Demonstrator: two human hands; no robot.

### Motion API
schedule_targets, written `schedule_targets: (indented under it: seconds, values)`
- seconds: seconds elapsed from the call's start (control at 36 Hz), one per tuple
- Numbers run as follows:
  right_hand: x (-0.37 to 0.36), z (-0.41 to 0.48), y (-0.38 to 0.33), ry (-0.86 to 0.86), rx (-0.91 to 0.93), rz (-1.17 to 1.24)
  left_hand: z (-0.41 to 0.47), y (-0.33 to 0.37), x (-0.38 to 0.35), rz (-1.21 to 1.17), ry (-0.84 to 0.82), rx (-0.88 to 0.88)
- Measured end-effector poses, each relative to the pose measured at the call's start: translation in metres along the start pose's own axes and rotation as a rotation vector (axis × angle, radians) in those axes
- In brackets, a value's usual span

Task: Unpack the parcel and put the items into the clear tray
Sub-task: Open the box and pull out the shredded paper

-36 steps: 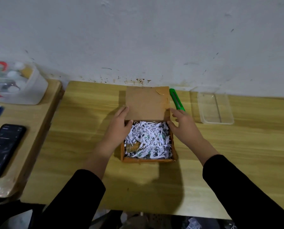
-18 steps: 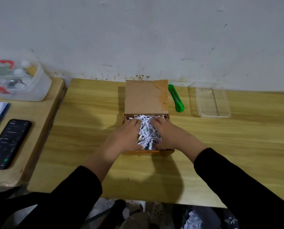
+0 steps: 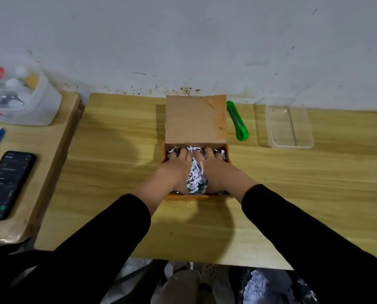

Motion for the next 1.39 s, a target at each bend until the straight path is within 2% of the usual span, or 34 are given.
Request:
schedule_targets:
  seconds: [0.11, 0.25, 0.39, 0.64, 0.81, 1.39]
  values:
    - [-0.002, 0.000, -0.002, 0.034, -0.009, -0.001, 0.001, 0.002, -0.002, -0.001, 0.003, -0.002]
    - [-0.003, -0.002, -0.004, 0.051, 0.010, -0.113, 0.002, 0.002, -0.010, -0.011, 0.029, -0.013]
    - [-0.012, 0.002, -0.006, 0.089, 0.002, -0.139, 0.004, -0.002, -0.019, -0.125, 0.020, -0.031]
    - [-0.021, 0.001, -0.001, 0.111, -0.106, 0.073, 0.003, -0.004, -0.022, -0.245, 0.100, -0.057]
    - [-0.021, -0.003, -0.002, 0.162, -0.118, 0.115, 0.003, -0.005, -0.021, -0.338, 0.147, -0.022]
    - [-0.012, -0.020, -0.001, 0.334, -0.168, 0.298, -0.003, -0.002, -0.018, -0.316, 0.362, 0.009]
Point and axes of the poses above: each hand's wrist, its own z-axis towards the middle knuckle, its own x-axis out of the back of the hand, y = z × x, the point moved 4 cm from there along z, towards the middle knuckle, and after that the axes turned 2 degrees about -x, right-handed, at the moved point
